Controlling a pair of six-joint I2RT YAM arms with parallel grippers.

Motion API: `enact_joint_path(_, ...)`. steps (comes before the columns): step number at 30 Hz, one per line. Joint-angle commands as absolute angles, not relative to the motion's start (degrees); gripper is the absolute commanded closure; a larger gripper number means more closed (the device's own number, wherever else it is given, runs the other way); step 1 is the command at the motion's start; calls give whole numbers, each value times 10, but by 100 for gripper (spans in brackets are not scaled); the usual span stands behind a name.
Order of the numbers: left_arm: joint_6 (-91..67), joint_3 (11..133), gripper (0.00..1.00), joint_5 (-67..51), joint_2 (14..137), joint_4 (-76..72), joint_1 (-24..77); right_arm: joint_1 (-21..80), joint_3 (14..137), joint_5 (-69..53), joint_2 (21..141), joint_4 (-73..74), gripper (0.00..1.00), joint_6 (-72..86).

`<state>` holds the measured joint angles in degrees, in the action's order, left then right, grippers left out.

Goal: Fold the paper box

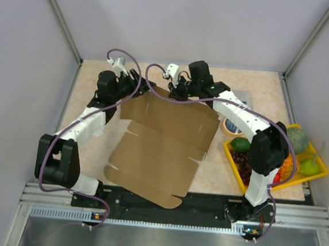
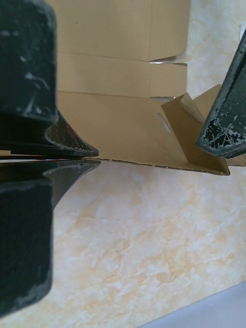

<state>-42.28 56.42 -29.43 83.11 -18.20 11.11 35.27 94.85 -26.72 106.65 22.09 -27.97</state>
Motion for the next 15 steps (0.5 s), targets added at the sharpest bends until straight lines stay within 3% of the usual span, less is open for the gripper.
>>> enact_joint_path(1,-520,563,51,-314,850,-248,118,369,941,-295,1035,175,100,-268)
enact_joint_path(12,-678,519,47,-371,917,-418,121,375,933,-283,1032,110,100,-235)
enact_joint_path(15,-627,538,47,-369,898,-368,120,375,929,-254,1035,113,100,-247)
